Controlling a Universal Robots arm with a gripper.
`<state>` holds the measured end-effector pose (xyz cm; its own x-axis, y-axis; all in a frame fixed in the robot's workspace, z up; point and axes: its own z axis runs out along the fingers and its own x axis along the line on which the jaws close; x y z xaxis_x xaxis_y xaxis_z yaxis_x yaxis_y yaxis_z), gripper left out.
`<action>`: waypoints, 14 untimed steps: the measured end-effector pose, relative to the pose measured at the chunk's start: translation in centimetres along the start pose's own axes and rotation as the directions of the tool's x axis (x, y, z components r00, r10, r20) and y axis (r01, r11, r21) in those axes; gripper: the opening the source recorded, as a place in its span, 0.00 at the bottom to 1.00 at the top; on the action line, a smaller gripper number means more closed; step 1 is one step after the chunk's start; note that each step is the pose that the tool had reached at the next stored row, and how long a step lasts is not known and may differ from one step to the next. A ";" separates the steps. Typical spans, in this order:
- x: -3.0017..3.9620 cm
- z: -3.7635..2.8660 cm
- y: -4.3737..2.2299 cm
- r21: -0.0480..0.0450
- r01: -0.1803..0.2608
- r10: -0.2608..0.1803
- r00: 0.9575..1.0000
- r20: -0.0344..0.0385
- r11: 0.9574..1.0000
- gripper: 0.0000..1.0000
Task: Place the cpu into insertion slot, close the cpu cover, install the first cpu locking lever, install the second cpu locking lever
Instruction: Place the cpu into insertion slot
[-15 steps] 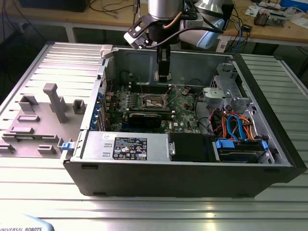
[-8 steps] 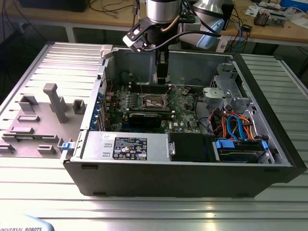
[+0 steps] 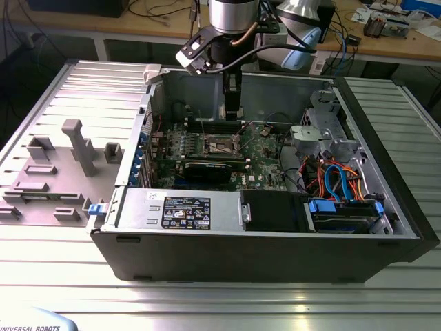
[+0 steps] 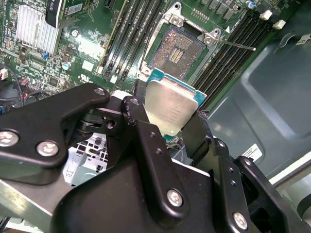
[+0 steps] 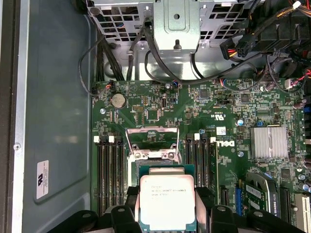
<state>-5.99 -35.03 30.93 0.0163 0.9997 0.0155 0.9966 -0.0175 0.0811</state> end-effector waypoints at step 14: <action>0.37 2.56 -0.42 0.000 -0.006 0.006 1.000 0.001 1.000 0.54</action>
<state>-6.20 -34.61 28.36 0.0226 0.9996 0.0152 0.9964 -0.0238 0.0811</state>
